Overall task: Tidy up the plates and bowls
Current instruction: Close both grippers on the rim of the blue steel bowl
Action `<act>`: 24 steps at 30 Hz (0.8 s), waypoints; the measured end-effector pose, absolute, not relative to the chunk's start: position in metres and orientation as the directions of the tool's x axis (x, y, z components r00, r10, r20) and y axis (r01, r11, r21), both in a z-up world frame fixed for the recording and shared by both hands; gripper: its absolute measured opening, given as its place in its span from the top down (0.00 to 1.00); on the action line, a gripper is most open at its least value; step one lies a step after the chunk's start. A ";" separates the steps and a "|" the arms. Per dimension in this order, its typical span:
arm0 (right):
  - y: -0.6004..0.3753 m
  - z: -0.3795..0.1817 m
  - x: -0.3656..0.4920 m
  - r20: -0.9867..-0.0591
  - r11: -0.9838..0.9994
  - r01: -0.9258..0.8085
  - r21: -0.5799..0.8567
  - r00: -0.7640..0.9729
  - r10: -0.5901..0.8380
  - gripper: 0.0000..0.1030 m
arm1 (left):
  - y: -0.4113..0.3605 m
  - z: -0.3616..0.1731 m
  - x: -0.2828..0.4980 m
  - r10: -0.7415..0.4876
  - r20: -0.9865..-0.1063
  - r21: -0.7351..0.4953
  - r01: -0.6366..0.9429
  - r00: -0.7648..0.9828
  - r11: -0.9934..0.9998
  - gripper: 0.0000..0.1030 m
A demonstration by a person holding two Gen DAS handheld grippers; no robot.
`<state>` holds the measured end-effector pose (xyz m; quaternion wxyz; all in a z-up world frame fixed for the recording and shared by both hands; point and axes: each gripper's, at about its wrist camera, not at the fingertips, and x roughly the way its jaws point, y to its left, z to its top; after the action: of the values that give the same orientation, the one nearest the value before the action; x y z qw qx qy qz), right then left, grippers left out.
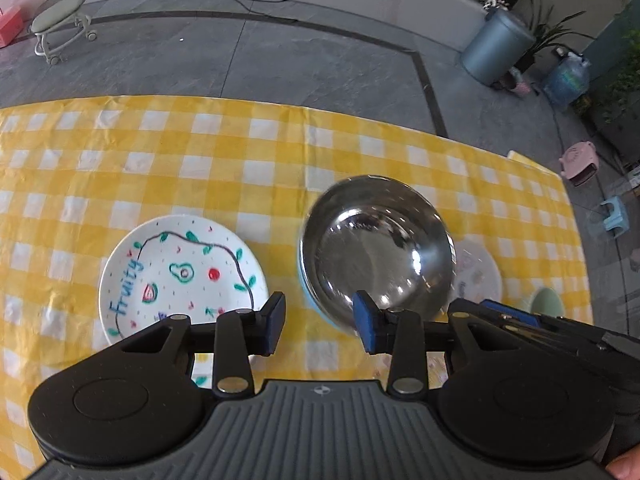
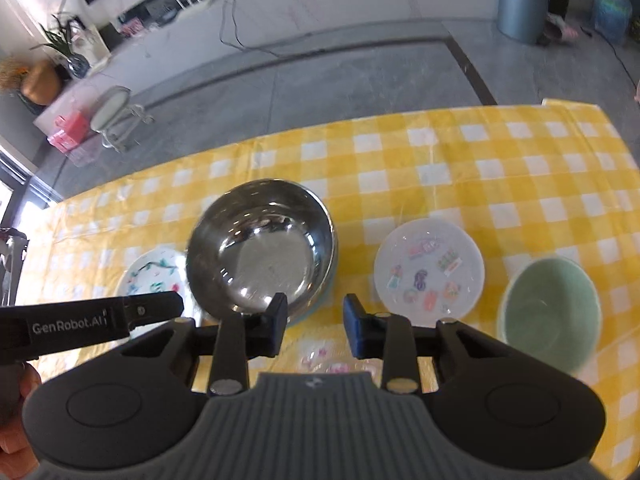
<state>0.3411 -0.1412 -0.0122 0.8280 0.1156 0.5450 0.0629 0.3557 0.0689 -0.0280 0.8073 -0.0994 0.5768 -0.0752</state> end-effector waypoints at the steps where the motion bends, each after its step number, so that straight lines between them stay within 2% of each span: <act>1: -0.140 -0.018 0.348 -0.896 0.966 0.027 0.256 0.381 0.227 0.71 | 0.068 -0.033 0.362 -0.223 -0.922 -0.235 -0.001 0.315 0.972 0.60; 6: -0.132 -0.040 0.374 -0.920 0.973 0.020 0.230 0.331 0.211 0.76 | 0.065 -0.052 0.383 -0.186 -0.940 -0.197 -0.010 0.286 0.980 0.71; 14: -0.129 -0.059 0.389 -0.930 0.977 0.021 0.211 0.312 0.194 0.84 | 0.061 -0.065 0.389 -0.159 -0.948 -0.165 0.002 0.276 0.986 0.82; 18: -0.127 -0.061 0.389 -0.932 0.979 0.028 0.204 0.312 0.185 0.90 | 0.054 -0.064 0.389 -0.162 -0.946 -0.161 0.025 0.282 0.987 0.93; 24: -0.125 -0.056 0.381 -0.935 0.983 0.034 0.182 0.316 0.162 0.92 | 0.048 -0.054 0.380 -0.137 -0.949 -0.129 0.045 0.285 0.991 0.93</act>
<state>0.3814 -0.1248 -0.0559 0.8069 0.0843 0.5833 0.0397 0.3804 0.0485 -0.0538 0.8006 -0.0384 0.5952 -0.0567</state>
